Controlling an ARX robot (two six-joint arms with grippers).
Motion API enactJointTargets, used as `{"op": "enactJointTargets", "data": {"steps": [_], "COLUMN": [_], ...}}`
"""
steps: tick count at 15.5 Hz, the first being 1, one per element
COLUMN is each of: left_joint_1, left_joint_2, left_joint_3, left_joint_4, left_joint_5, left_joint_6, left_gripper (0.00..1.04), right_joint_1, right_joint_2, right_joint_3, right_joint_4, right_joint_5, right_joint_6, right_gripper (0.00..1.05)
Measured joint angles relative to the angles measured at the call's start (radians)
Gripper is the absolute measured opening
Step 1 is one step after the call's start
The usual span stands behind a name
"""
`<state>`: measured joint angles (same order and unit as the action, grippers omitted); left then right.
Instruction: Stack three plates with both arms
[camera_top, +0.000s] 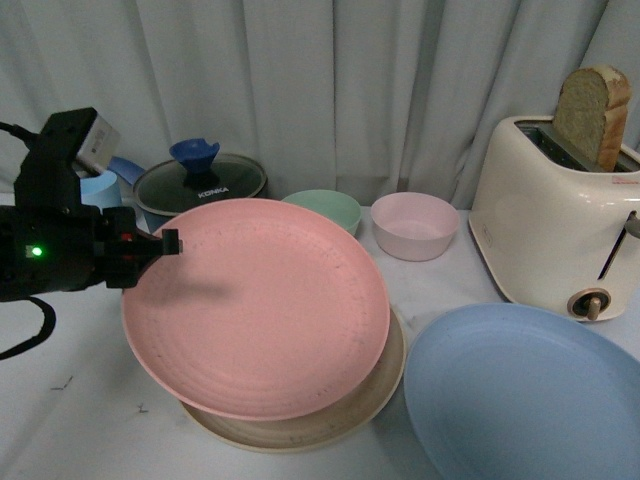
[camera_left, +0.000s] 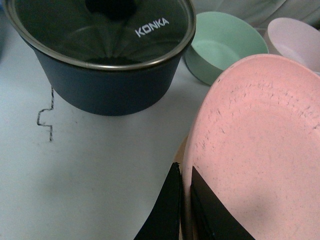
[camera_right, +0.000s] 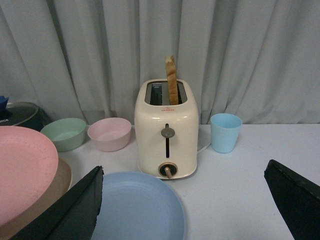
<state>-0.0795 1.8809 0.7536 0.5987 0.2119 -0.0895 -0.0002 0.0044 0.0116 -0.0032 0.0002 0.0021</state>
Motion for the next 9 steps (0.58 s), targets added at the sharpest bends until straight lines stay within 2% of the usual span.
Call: {"op": "enactJointTargets", "data": {"steps": [8, 9], "left_joint_1": [-0.024, -0.024], "left_joint_2": [0.144, 0.151], "left_joint_3": [0.053, 0.053], "left_joint_4": [0.035, 0.033], "left_joint_5": [-0.036, -0.023], "left_joint_6": [-0.016, -0.026], "left_gripper": [0.03, 0.09], "right_joint_1": [0.000, 0.000], "right_joint_2": [0.000, 0.000], "right_joint_3": [0.000, 0.000], "right_joint_4": [0.000, 0.000], "right_joint_5": [0.000, 0.000], "right_joint_6": [0.000, 0.000], "right_gripper": [0.98, 0.98]}}
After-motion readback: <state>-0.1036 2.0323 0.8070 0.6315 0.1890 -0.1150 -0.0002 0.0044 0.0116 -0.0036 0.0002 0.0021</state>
